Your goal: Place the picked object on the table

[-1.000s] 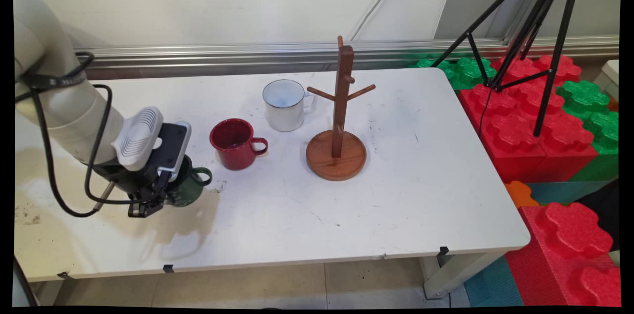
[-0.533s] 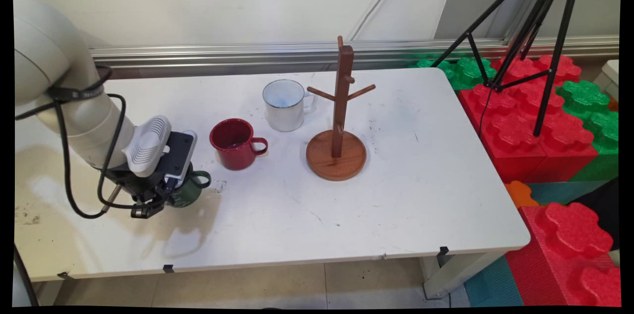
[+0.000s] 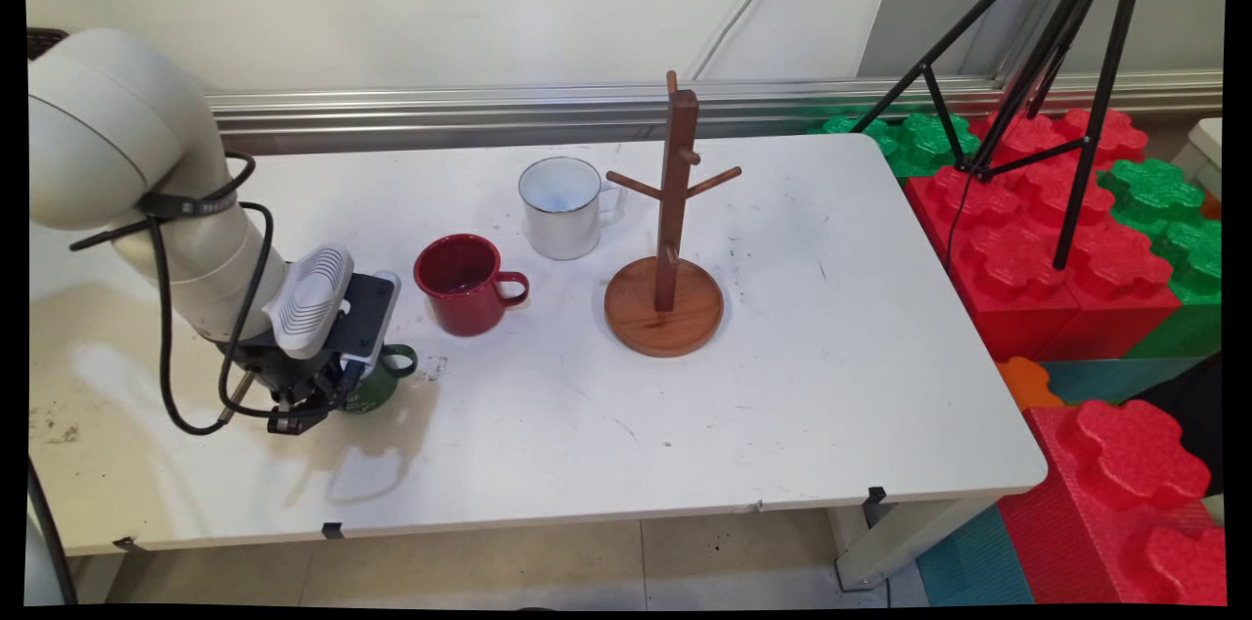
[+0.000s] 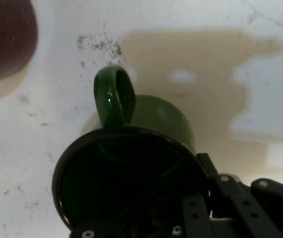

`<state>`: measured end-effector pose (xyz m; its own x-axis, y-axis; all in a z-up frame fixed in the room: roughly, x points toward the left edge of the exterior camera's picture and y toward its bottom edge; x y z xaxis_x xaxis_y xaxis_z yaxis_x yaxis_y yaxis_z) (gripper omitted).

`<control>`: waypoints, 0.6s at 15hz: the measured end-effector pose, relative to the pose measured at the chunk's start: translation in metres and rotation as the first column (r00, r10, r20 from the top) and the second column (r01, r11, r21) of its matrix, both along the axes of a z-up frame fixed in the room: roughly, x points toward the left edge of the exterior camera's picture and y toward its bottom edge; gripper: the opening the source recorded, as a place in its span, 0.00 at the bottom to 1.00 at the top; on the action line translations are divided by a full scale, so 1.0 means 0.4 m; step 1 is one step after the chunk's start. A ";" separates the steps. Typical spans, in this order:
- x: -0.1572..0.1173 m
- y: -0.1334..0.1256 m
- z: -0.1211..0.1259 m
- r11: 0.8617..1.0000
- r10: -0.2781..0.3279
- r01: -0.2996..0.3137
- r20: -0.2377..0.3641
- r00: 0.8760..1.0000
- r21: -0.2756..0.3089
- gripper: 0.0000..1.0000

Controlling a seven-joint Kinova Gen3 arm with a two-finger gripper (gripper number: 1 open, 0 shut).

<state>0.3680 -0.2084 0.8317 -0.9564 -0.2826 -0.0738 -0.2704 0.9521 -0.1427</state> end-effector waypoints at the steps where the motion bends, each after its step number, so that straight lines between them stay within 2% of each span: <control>1: 0.002 -0.002 -0.005 1.000 0.002 -0.002 0.001 1.000 0.002 0.00; 9: 0.022 -0.003 -0.020 1.000 0.018 -0.018 0.012 1.000 0.016 0.00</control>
<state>0.3769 -0.2097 0.8237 -0.9501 -0.2987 -0.0901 -0.2861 0.9493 -0.1305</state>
